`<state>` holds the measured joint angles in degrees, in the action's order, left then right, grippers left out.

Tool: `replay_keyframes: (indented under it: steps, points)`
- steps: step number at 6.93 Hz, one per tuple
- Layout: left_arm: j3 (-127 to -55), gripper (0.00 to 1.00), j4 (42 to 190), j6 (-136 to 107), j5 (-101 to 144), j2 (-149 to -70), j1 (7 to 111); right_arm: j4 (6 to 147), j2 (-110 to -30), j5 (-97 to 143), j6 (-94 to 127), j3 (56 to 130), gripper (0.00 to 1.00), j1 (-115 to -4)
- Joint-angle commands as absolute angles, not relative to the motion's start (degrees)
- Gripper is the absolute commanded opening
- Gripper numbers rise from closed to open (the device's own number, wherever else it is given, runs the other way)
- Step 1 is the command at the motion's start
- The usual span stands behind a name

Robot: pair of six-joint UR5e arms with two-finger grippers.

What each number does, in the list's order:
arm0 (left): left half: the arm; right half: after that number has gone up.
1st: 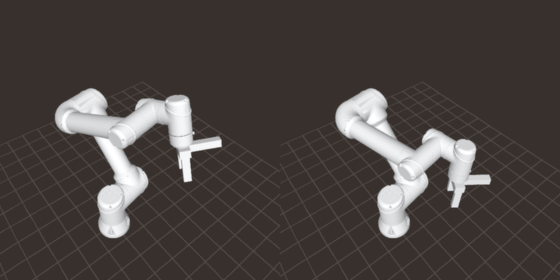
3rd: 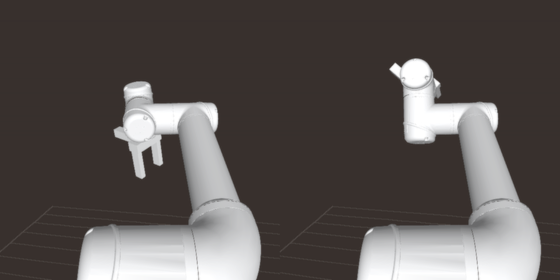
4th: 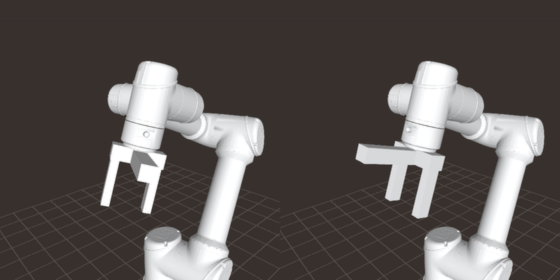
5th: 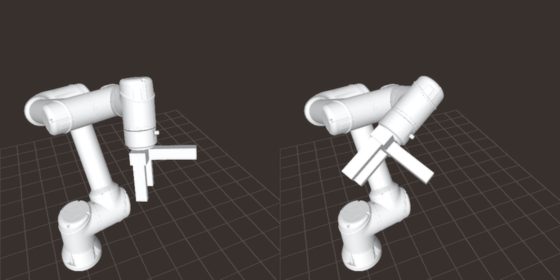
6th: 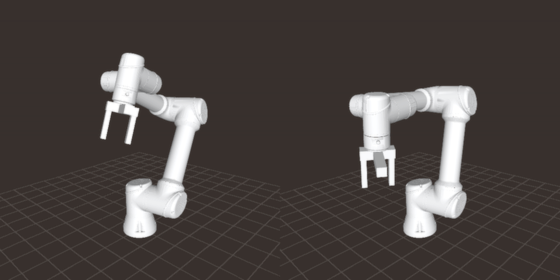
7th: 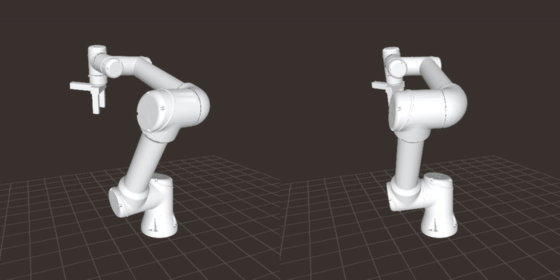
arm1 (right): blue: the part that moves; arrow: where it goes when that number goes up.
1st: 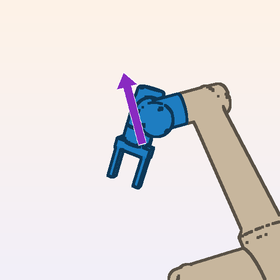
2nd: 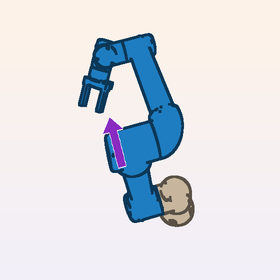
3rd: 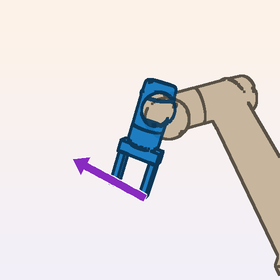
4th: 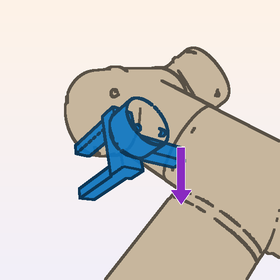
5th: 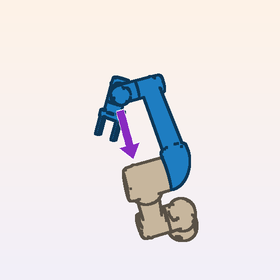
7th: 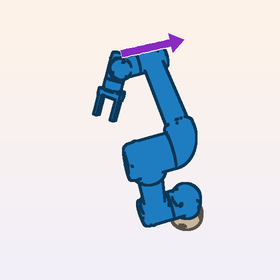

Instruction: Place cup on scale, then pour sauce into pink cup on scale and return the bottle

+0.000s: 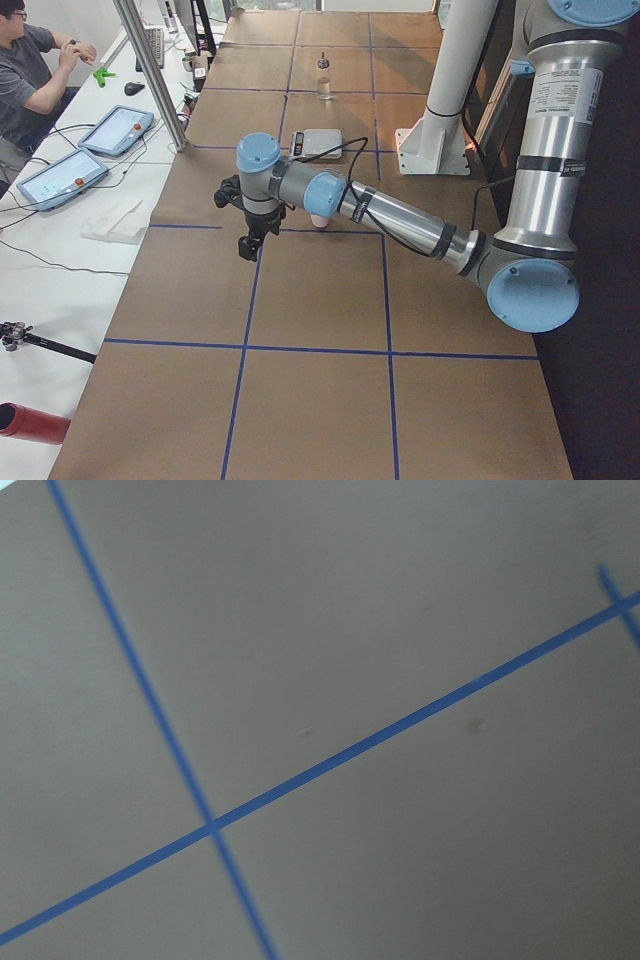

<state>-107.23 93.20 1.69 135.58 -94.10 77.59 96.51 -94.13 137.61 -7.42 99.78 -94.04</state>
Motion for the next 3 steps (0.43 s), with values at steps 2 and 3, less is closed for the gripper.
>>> replay_keyframes:
  steps: [2,3]
  points:
    - [-107.92,1.00,107.74,-19.87,136.42,-87.11,75.94,96.50,-94.13,137.64,-7.47,100.11,1.00,-94.04]
    - [-108.10,1.00,110.02,-20.39,131.97,-84.84,74.20,96.50,-94.13,137.64,-7.56,100.11,1.00,-93.96]
